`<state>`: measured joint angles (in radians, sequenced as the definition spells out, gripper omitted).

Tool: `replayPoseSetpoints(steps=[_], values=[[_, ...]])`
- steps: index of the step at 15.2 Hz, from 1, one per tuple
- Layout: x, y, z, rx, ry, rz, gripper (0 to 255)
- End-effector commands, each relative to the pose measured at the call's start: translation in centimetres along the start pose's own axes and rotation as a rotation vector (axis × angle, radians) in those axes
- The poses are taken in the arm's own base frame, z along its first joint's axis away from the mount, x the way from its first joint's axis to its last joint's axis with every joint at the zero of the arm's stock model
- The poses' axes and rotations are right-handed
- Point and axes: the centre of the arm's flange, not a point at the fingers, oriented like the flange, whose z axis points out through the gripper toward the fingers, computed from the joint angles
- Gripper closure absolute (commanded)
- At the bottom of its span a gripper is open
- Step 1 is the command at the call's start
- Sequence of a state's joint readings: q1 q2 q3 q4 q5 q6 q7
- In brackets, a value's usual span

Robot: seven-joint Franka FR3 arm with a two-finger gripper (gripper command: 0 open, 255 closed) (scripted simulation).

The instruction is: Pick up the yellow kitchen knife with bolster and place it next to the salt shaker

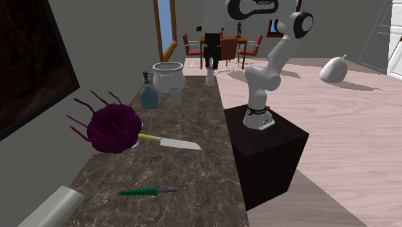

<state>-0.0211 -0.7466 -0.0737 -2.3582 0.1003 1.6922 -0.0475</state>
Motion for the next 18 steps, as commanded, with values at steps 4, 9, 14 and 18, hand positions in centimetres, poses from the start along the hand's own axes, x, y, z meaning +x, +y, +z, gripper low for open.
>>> replayPoseSetpoints(steps=[4, 9, 14, 18], values=[[2.3, -3.0, 2.2, -0.036, -0.005, 0.045, 0], [6.5, -7.5, 6.1, -0.097, -0.014, 0.119, 0], [11.0, -11.5, 10.3, -0.157, -0.023, 0.193, 0], [14.7, -14.3, 13.8, -0.205, -0.029, 0.253, 0]])
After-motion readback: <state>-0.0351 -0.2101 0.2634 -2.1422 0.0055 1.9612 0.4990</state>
